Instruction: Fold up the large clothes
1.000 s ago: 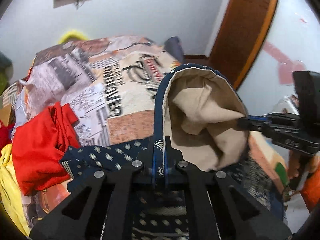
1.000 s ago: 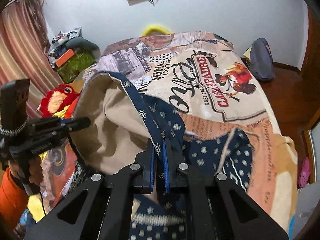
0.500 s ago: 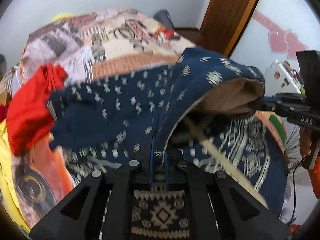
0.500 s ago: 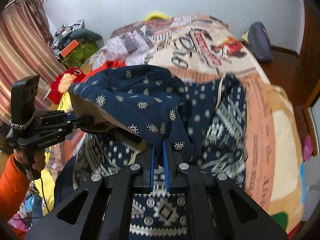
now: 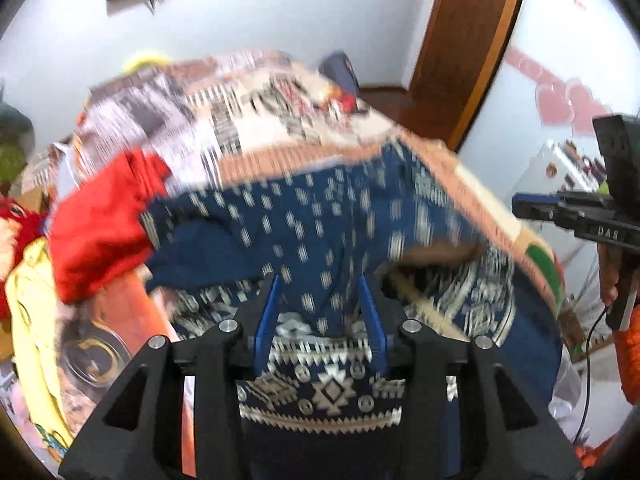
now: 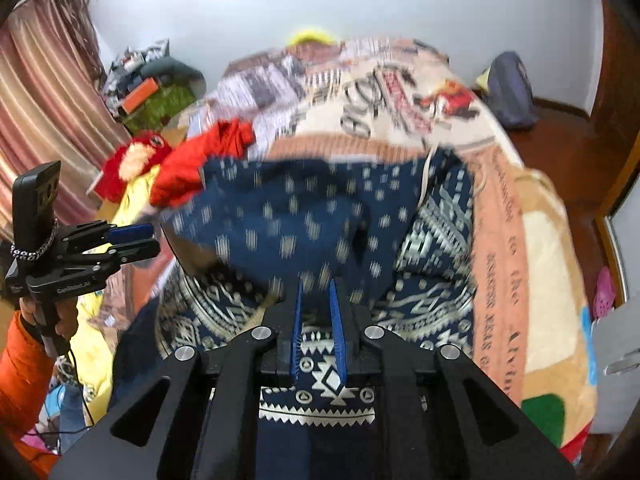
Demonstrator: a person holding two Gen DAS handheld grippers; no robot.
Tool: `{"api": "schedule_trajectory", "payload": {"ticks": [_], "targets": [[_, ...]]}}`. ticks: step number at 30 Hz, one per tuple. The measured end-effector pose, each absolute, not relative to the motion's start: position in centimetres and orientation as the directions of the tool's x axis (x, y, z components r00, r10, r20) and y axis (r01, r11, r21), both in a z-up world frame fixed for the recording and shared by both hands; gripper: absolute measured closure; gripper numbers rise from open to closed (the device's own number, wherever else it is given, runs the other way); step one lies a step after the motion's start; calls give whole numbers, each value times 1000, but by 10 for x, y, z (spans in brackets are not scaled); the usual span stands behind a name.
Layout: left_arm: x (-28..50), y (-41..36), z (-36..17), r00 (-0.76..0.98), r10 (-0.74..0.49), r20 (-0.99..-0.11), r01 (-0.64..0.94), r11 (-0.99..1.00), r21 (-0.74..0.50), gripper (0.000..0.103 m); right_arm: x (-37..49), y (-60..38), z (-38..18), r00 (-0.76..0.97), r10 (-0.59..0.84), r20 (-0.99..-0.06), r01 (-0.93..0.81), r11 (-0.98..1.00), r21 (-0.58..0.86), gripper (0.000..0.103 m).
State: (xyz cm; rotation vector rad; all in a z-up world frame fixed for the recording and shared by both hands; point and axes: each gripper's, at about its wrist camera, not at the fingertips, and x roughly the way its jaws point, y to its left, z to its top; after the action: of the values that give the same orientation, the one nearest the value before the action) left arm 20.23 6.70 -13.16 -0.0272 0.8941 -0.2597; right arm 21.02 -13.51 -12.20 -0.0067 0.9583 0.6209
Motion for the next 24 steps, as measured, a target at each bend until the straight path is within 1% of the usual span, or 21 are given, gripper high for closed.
{"api": "schedule_trajectory", "payload": {"ticks": [2,4,9,11,15,20,23,24], "targets": [[210,70,-114,635,-222,-740,197,973,-123,61,212,-136,-111,447,494,-746,-499,830,250,81],[221,72,-106,648,-220,-730,184,974,-130,59,218,-133,-101,476,494,-728,-501,832,238,77],[263,67,-102,628,-280,-726,176,960,-218,59,239,-117,-97,486,495,-720,-498,834,237,68],[276,59,-108,604,-300,-738,189,954,-233,59,249,-107,-104,465,496,-734,-499,831,245,67],[285,34,-127,556,-305,-773,234,950,-207,59,259,-89,-131,382,486,-786,-510,820,259,67],[273,12,-172,486,-255,-836,274,953,-132,59,251,-76,-181,253,427,-868,-535,809,242,67],[257,7,-202,431,-235,-871,297,949,-109,59,239,-77,-206,190,393,-899,-551,801,234,67],[251,5,-213,415,-223,-882,302,948,-98,58,235,-78,-211,180,387,-905,-555,799,231,67]]}}
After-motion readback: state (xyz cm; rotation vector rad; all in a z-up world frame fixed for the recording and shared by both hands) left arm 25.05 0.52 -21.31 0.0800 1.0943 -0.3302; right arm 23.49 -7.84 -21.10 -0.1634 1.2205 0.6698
